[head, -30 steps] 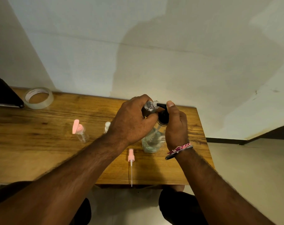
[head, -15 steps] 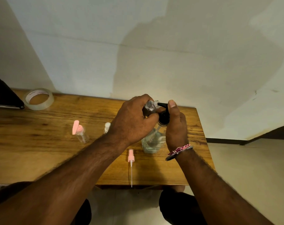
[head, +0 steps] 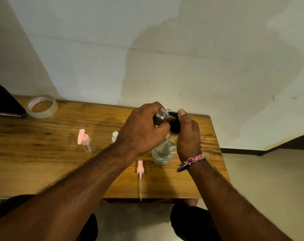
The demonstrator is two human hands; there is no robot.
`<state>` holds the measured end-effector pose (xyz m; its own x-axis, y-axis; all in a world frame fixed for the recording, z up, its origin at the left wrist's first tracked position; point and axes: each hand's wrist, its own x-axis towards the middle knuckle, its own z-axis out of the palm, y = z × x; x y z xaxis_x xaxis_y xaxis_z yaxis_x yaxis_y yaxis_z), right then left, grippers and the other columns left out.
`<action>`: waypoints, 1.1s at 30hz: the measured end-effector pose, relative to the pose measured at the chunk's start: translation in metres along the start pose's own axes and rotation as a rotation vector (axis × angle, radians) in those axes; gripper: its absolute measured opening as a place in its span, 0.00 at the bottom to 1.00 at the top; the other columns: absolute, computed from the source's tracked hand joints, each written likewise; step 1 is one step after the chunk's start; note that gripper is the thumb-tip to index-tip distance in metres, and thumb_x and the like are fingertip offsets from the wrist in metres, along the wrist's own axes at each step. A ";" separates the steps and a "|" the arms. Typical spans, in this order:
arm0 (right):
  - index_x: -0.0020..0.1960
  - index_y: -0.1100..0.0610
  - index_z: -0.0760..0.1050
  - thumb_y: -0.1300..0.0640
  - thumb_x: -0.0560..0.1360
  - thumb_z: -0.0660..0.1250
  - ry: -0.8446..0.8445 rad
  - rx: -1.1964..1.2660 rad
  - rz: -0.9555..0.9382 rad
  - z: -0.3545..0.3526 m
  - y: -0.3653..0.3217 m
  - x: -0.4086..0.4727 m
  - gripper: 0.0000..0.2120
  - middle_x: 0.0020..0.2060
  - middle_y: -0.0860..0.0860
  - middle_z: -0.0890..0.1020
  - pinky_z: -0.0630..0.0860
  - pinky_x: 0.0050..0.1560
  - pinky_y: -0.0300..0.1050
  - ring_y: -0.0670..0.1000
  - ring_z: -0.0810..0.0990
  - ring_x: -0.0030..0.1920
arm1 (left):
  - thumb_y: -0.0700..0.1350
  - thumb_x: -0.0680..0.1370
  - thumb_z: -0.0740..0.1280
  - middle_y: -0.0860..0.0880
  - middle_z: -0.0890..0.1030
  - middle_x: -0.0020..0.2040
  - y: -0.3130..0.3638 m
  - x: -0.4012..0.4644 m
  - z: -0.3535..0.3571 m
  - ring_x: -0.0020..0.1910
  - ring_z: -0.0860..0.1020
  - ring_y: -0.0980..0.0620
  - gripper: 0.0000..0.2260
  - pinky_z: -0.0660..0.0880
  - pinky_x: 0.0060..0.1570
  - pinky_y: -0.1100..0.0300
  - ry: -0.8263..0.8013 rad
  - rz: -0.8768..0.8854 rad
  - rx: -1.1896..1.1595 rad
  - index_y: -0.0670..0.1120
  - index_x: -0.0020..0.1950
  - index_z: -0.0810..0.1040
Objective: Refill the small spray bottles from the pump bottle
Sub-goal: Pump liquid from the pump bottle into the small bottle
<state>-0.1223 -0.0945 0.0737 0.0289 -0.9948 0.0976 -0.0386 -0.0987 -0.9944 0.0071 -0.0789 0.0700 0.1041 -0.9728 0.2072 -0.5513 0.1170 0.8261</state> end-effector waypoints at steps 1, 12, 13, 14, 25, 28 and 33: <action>0.37 0.39 0.86 0.44 0.78 0.60 0.000 0.001 0.001 0.000 0.000 0.000 0.18 0.36 0.43 0.86 0.76 0.41 0.31 0.39 0.83 0.41 | 0.47 0.75 0.74 0.55 0.79 0.43 0.000 0.000 0.000 0.42 0.77 0.56 0.06 0.69 0.38 0.60 0.002 0.001 0.000 0.52 0.50 0.80; 0.38 0.33 0.85 0.44 0.82 0.58 -0.108 0.070 0.041 -0.003 -0.005 -0.003 0.21 0.38 0.38 0.86 0.77 0.45 0.30 0.36 0.84 0.43 | 0.47 0.76 0.73 0.56 0.78 0.42 0.003 0.000 0.000 0.41 0.76 0.56 0.06 0.69 0.37 0.60 0.011 0.034 0.006 0.53 0.49 0.78; 0.38 0.34 0.85 0.44 0.82 0.59 -0.108 0.075 0.039 -0.003 -0.005 -0.003 0.20 0.38 0.38 0.86 0.77 0.45 0.30 0.36 0.84 0.44 | 0.47 0.76 0.73 0.56 0.78 0.42 0.004 0.000 0.000 0.41 0.76 0.56 0.06 0.69 0.37 0.60 0.012 0.034 0.004 0.53 0.49 0.78; 0.38 0.34 0.85 0.43 0.81 0.60 -0.108 0.079 0.039 -0.003 -0.004 -0.002 0.19 0.38 0.38 0.87 0.77 0.46 0.31 0.37 0.84 0.44 | 0.47 0.76 0.73 0.57 0.78 0.42 0.004 0.000 0.000 0.41 0.76 0.56 0.06 0.68 0.37 0.61 0.011 0.033 0.004 0.53 0.49 0.78; 0.36 0.35 0.85 0.49 0.83 0.59 -0.025 0.042 -0.010 -0.003 0.003 0.000 0.23 0.35 0.39 0.86 0.77 0.42 0.31 0.37 0.83 0.40 | 0.46 0.74 0.73 0.56 0.78 0.42 0.001 0.000 0.001 0.41 0.76 0.57 0.07 0.68 0.37 0.60 0.011 0.026 0.028 0.52 0.50 0.79; 0.37 0.39 0.86 0.43 0.78 0.59 -0.028 0.044 0.010 -0.003 0.006 0.001 0.19 0.37 0.43 0.87 0.77 0.42 0.32 0.39 0.84 0.42 | 0.46 0.75 0.73 0.56 0.78 0.42 0.002 0.000 0.000 0.41 0.76 0.57 0.06 0.68 0.37 0.60 0.013 0.017 0.009 0.52 0.49 0.79; 0.38 0.46 0.85 0.41 0.78 0.58 -0.020 0.022 0.020 -0.002 0.005 0.001 0.21 0.36 0.45 0.86 0.77 0.40 0.31 0.40 0.84 0.40 | 0.45 0.76 0.73 0.56 0.78 0.42 0.004 -0.001 0.000 0.41 0.76 0.57 0.06 0.67 0.37 0.62 0.008 0.018 -0.009 0.52 0.49 0.78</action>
<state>-0.1245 -0.0962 0.0693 0.0483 -0.9958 0.0774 -0.0176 -0.0783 -0.9968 0.0045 -0.0780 0.0731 0.1005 -0.9689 0.2262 -0.5459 0.1363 0.8267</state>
